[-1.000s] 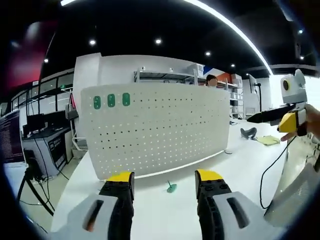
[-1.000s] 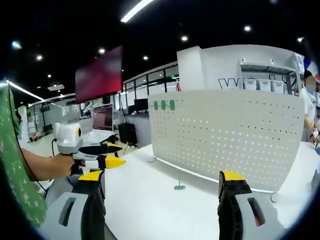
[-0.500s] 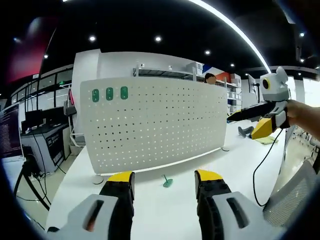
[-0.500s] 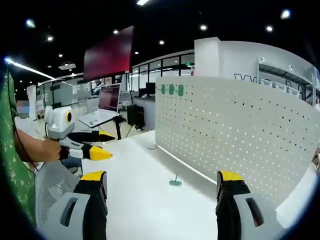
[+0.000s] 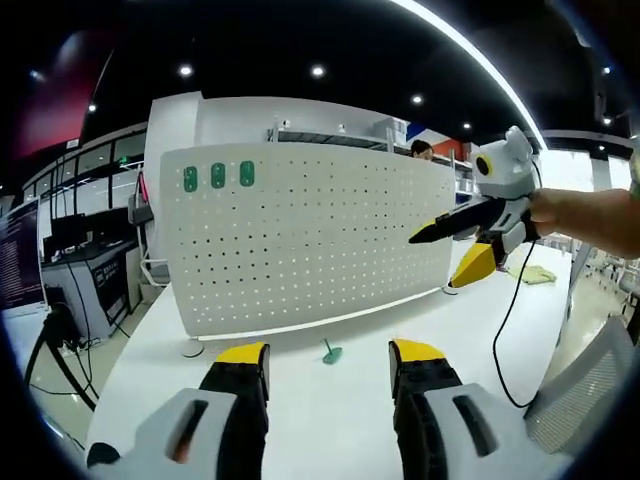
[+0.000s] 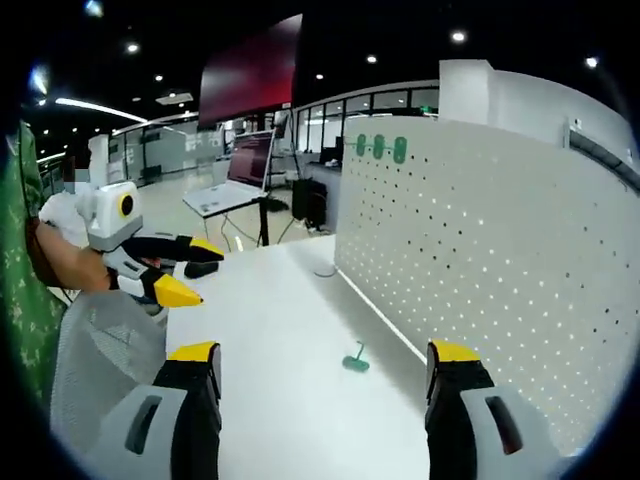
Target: Insert the hook assembly into the mounting plate slot until the hook locks in place.
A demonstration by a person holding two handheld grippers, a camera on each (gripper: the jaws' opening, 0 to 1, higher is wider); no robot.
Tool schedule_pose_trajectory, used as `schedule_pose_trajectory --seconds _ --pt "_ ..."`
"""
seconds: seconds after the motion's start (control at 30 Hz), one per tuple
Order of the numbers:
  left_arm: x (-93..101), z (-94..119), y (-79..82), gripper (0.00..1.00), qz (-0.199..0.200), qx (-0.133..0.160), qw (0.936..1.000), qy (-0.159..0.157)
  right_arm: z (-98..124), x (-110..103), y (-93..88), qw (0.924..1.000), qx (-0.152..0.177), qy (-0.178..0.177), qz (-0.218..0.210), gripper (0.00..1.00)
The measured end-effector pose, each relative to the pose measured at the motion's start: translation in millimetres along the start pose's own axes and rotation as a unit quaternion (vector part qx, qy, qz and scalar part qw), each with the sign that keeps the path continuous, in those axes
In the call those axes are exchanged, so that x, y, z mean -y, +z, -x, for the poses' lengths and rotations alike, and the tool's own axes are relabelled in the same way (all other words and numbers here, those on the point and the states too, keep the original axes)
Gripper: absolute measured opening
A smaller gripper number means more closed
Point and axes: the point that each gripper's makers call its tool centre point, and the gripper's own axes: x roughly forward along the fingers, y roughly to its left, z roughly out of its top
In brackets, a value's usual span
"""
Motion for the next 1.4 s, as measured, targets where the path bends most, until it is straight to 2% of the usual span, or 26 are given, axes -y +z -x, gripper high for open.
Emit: schedule_pose_trajectory --seconds 0.13,0.47,0.57,0.9,1.2,1.4 --pt "2.9 -1 -2.1 0.49 0.000 -0.003 1.0000 0.000 -13 9 -4.3 0.9998 -0.011 0.016 0.005 0.83" --pt "1.1 -1 -8.4 0.49 0.001 -0.012 0.9999 0.007 -49 29 -28.4 0.9971 -0.057 0.050 0.012 0.81" --pt "1.0 -2 -12.3 0.49 0.001 -0.018 0.9998 0.009 -57 29 -33.5 0.9954 -0.067 0.067 0.012 0.76" --pt "1.8 -4 -20.3 0.48 0.001 -0.029 0.9995 0.011 -86 37 -47.1 0.9892 -0.103 0.103 0.020 0.68" --pt "0.5 -5 -24.3 0.47 0.003 -0.034 0.9993 0.013 -109 38 -54.8 0.9833 -0.128 0.125 0.034 0.65" --pt "1.8 -5 -28.0 0.46 0.002 -0.039 0.9992 0.011 -123 43 -64.2 0.9777 -0.154 0.137 0.038 0.57"
